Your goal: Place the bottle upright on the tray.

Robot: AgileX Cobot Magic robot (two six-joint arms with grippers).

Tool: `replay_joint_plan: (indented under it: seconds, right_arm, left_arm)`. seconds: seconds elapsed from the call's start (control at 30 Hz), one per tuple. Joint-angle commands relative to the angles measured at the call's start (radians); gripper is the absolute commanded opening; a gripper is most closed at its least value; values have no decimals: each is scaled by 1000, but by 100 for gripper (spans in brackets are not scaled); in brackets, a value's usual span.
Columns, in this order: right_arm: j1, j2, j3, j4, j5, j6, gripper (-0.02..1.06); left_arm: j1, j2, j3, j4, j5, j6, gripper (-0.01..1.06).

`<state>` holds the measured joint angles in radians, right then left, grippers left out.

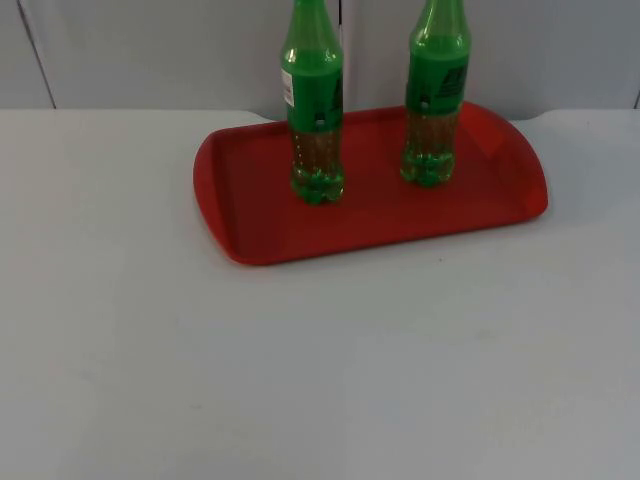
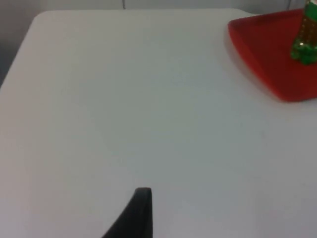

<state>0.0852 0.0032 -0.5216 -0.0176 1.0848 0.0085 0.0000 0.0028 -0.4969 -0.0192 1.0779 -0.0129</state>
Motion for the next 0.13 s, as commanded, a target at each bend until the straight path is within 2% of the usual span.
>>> replay_joint_plan:
  seconds: [0.0, 0.1]
  right_arm:
    - [-9, -3, 5, 2, -6, -2, 105]
    - [-9, -3, 5, 2, -6, -2, 105]
  left_arm:
    - [24, -3, 3, 4, -3, -1, 105]
    - [58, -3, 3, 4, -3, -1, 105]
